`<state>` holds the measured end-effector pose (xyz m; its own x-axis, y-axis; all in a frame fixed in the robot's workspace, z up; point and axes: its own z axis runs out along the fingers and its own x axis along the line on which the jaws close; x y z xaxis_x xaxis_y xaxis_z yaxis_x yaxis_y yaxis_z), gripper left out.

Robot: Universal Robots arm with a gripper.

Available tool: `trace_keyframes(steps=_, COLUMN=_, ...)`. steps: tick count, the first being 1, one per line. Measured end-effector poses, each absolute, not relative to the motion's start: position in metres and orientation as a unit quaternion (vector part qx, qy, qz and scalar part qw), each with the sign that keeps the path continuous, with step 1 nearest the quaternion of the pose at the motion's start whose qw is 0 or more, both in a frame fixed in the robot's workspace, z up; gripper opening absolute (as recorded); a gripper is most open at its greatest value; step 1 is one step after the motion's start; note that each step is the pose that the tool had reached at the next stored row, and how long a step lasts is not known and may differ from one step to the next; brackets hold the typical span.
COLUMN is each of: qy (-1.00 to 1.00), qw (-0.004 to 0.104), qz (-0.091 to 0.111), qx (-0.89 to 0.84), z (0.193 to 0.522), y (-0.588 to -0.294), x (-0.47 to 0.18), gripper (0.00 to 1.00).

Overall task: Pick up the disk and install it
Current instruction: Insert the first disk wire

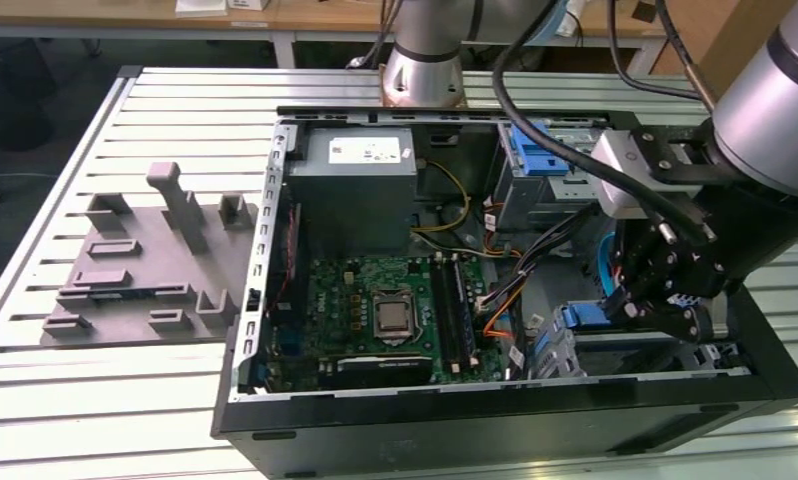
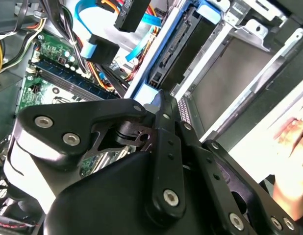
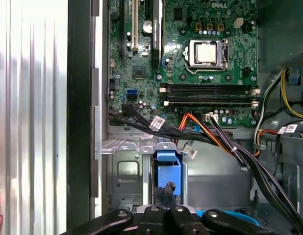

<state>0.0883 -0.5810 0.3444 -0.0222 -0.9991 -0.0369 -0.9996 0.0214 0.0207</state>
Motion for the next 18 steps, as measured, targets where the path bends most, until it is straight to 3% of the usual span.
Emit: trace_keyframes(steps=18, qy=0.715, qw=0.006, qz=0.02, qx=-0.699, z=0.357, y=-0.579, x=0.103, gripper=0.11)
